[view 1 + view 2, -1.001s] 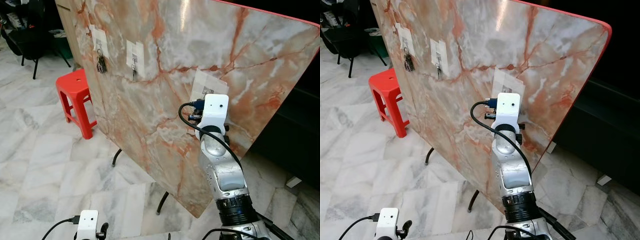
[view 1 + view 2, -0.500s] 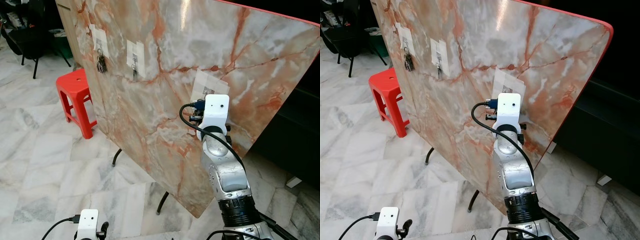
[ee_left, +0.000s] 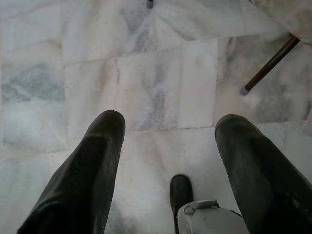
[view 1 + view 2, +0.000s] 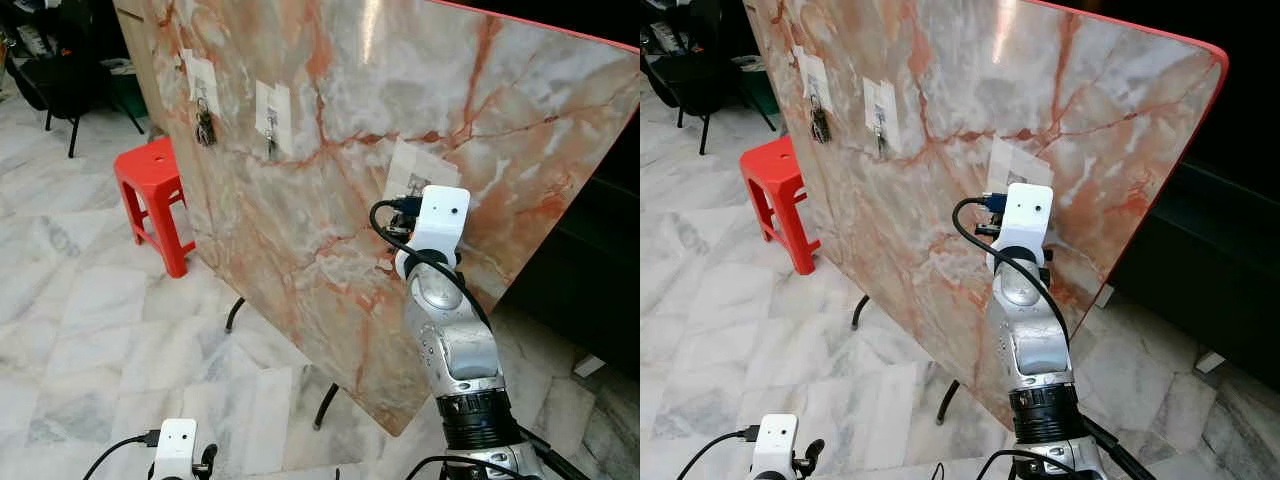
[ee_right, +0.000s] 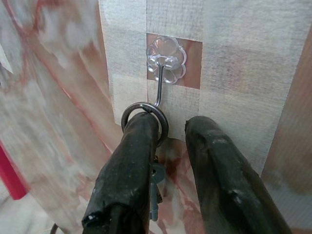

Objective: Hang keys on a hook

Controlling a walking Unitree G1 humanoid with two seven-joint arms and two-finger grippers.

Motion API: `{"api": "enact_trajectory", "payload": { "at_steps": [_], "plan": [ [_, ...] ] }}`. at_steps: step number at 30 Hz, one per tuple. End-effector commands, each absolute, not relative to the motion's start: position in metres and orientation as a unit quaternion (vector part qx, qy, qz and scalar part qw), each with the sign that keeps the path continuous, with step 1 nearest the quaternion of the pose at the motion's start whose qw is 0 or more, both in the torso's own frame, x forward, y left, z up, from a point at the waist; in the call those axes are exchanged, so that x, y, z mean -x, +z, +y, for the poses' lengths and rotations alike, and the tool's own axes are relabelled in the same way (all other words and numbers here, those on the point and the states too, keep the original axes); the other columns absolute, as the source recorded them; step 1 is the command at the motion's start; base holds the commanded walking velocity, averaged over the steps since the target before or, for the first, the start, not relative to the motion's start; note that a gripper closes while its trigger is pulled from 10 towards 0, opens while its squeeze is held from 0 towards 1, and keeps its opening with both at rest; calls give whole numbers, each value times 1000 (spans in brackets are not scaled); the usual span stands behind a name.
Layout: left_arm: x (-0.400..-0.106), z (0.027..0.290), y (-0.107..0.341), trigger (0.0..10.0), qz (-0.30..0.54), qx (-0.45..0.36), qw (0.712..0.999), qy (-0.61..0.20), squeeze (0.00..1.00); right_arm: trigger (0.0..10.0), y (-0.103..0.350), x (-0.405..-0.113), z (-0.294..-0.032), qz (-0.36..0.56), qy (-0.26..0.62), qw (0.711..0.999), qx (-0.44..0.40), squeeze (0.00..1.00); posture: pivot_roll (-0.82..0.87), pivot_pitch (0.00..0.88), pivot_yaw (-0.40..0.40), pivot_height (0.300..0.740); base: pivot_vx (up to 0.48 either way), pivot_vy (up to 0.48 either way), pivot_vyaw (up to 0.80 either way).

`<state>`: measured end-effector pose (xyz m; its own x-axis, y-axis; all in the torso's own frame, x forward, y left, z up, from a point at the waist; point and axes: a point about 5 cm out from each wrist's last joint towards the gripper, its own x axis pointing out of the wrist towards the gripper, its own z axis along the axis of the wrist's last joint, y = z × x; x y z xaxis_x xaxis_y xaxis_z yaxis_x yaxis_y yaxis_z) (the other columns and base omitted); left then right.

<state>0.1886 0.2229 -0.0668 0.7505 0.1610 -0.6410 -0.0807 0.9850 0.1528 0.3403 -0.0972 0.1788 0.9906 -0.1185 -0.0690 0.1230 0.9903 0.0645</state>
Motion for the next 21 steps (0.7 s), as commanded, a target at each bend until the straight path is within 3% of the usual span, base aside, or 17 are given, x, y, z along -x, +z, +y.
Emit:
{"api": "enact_trajectory", "payload": {
  "at_steps": [1,3,8,21],
  "plan": [
    [-184,222,-70,10000,356,-57,931,63,0,10000,187,-341,-113,15,-105,994,-23,0,-11,32,-55,732,0,0,0],
    [-183,223,-70,10000,357,-58,930,64,0,10000,192,-341,-117,-7,-116,992,53,0,-11,32,-55,732,0,0,0],
    [-183,222,-70,10000,358,-57,930,64,0,10000,196,-339,-117,-16,-127,988,83,0,-13,32,-54,732,0,0,0],
    [-180,221,-72,10000,365,-53,927,66,0,10000,186,-326,-111,26,-170,983,60,0,-21,31,-63,732,0,0,0]
  ]
}}
